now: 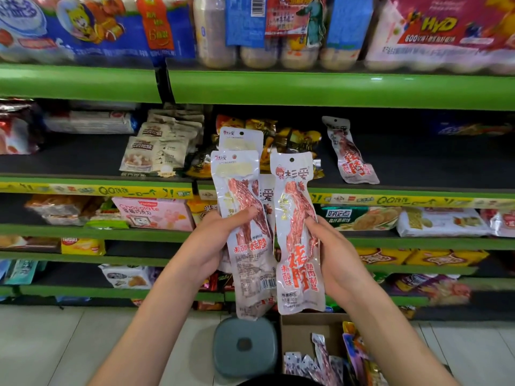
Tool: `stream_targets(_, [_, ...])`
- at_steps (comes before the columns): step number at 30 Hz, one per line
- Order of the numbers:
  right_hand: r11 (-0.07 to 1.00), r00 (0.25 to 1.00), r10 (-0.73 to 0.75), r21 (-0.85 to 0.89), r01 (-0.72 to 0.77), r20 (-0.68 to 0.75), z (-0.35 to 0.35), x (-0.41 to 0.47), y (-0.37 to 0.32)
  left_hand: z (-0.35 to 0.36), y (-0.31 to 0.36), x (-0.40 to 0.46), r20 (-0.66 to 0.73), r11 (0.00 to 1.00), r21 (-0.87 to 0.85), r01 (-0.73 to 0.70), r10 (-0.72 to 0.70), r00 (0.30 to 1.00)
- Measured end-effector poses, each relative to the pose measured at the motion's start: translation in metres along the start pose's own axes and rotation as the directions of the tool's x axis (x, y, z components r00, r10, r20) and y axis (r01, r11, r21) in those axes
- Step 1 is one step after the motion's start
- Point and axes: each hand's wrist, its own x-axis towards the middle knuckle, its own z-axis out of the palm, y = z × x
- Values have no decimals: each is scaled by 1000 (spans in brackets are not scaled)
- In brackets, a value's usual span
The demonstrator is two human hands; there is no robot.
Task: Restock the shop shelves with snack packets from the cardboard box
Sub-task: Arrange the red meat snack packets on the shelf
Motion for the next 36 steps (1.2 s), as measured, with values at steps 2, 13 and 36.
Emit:
stream_targets(2, [1000,1000,1,19,-1,5,1,-1,-1,0,-1,0,-3,1000,-4,0,-1,1000])
stream_targets(13, [996,997,42,75,-47,66,5,-3,0,6,-7,0,-12,993,121,4,-3,1000])
stream_targets(36, [996,993,21,79,-31,115,8,1,6,11,-9,2,-15,994,96,-46,48,999])
